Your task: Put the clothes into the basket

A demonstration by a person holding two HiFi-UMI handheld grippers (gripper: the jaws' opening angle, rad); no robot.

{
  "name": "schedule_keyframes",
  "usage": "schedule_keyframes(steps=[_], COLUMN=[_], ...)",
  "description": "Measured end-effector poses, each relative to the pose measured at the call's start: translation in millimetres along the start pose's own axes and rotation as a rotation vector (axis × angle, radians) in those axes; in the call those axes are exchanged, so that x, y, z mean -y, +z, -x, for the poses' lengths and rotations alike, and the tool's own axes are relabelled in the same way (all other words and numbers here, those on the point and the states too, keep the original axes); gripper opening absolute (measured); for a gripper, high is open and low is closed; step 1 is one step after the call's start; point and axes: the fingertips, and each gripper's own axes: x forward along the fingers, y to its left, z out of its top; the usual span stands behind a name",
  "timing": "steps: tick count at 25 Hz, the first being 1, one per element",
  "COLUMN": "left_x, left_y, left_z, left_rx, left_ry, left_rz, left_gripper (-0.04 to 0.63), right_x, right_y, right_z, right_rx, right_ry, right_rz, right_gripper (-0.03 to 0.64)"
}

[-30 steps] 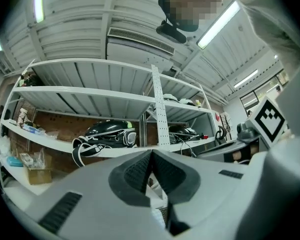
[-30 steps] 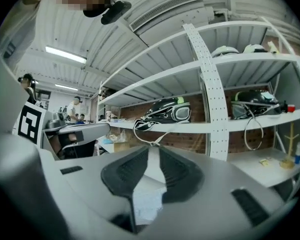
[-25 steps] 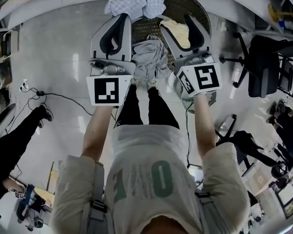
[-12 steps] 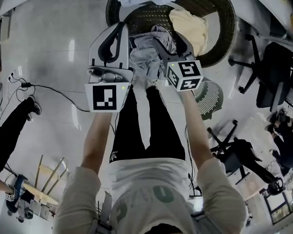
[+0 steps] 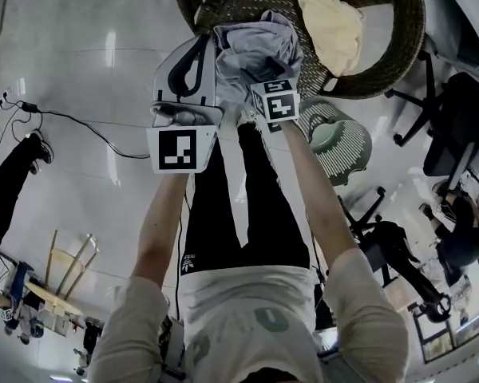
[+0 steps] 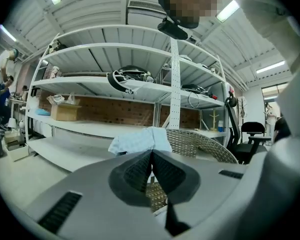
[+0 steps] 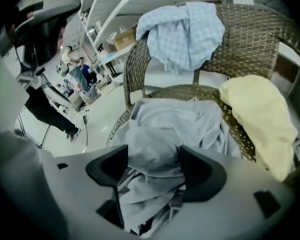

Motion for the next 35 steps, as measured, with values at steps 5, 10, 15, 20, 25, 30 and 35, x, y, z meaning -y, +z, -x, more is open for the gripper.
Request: schedule_keyframes(steps=[5,10,15,20,25,30,35], left_x=[-10,-18,-20,-19,-21,-21,-23], left_y=[-12,-15,-17,-6,17,34,74], left_z=[11,17,16,13,12,8,7], left_rx=[-0.03,-0.029,-0.04,-0.031,-0.018,-0.01,0.019], left_ry=[0.036,0.072,0.087,0.104,0.122,0.153,0.196], left_rz=[0.017,0.039,0.031,0.029,0.02,0.024,0.053], left_gripper=[0.017,0.017,0.017,0.017,0.017,0.017,0.017], right_x=[2,12,17,17,6,-2,-9], right_y=[-16,-13,-14,-11,13,65,139], right_z=[-17,-18,-19,-16,1,26,81], right_rx=[-0.06,-0.068,-0.1,-0.103,-0.071,0.013,0.194], right_ry=[-0.073,-0.17,-0.14,-0.124,-0.104,-0.1,-0.116], right_rz=[0.065,0.069,0.062,0.067,0.074,0.141,0.16], right_gripper=[0.308,0.089,0.052,0.049,0.048,0.046,0.044])
